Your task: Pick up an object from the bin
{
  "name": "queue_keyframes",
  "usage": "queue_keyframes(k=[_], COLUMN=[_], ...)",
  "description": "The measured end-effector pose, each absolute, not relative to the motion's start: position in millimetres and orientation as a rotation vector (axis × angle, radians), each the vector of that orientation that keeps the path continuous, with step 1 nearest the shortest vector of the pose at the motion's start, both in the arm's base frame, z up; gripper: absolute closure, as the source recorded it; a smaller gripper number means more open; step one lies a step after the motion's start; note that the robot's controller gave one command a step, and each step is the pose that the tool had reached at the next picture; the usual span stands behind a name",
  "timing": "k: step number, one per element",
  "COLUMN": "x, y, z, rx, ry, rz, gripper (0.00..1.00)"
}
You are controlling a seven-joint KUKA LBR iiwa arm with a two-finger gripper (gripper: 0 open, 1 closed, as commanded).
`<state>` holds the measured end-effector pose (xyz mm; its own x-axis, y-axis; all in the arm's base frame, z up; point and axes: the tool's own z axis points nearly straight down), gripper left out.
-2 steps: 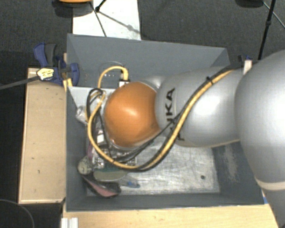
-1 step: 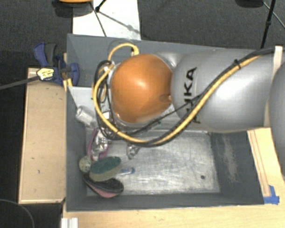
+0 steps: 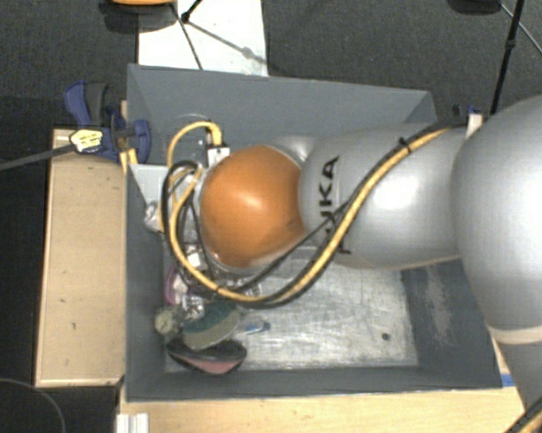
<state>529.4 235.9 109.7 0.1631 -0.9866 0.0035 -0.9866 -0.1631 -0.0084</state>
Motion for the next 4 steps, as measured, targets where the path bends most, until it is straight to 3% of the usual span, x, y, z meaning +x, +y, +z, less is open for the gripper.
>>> queue_keyframes(k=[1,2,3,4], x=[530.4,528.7,576.7,541.6], y=[237.1,235.8,215.8,207.8], z=[108.8,107.5,68.5,152.2], rx=[-2.387,-2.392,-2.124,-1.909], ry=[2.028,2.034,2.369,2.487], rz=[-0.013,-0.010,0.023,0.000], gripper=[1.00,0.00,0.00,0.00])
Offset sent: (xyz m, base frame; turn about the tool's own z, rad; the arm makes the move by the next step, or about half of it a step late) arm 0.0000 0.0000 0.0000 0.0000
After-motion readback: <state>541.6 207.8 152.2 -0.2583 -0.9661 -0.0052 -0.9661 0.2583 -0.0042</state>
